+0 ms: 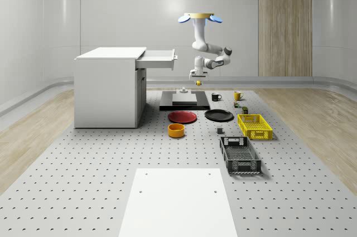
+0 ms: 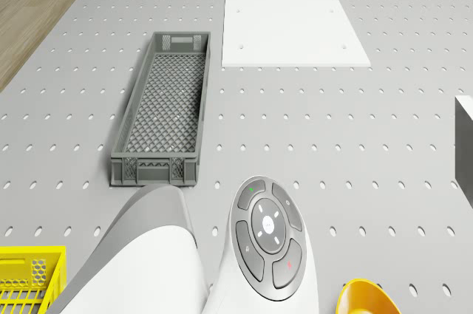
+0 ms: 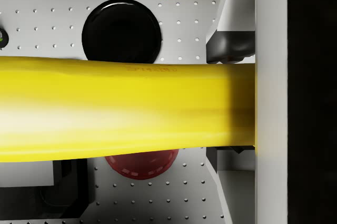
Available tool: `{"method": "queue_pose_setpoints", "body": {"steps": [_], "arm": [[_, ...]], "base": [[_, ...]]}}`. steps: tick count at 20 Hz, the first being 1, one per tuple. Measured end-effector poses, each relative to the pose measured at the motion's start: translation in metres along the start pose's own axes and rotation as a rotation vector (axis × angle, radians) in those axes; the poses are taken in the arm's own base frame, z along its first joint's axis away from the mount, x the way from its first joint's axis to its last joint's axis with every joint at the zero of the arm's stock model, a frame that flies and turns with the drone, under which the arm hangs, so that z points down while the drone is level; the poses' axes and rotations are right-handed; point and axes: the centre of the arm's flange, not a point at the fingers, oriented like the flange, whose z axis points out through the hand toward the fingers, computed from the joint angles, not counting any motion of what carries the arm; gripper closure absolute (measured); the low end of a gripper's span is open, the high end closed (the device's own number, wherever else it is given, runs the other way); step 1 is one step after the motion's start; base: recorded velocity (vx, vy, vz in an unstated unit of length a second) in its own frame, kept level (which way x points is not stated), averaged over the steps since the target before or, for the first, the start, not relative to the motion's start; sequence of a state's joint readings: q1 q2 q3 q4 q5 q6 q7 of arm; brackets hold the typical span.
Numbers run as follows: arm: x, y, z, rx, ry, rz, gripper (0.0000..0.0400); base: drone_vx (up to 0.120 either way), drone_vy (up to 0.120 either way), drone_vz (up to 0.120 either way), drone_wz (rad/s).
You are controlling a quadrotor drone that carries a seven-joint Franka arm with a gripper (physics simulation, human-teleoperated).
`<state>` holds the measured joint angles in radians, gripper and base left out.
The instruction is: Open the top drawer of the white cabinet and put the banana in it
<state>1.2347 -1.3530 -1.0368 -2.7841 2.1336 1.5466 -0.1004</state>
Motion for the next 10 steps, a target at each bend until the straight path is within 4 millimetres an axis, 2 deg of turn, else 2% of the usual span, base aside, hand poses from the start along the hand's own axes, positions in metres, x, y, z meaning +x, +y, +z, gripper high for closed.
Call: {"method": "queue_pose_setpoints", "body": {"steps": [2,4,6,8,10], "arm": [[0.0,0.0,0.0,0.0,0.0,0.0,0.0199],[0.0,0.0,0.0,0.0,0.0,0.0,0.0199],[0.0,0.0,0.0,0.0,0.0,0.0,0.0199],[0.0,0.0,0.0,0.0,0.0,0.0,0.0199],[0.0,0.0,0.0,0.0,0.0,0.0,0.0199]], "base": [[-0.12,-0.12,0.12,0.0],[-0.12,0.0,0.12,0.0],[-0.12,-0.1,0.12,0.0],[-0.12,-0.02,0.12,0.0],[-0.12,-0.1,0.12,0.0]]}}
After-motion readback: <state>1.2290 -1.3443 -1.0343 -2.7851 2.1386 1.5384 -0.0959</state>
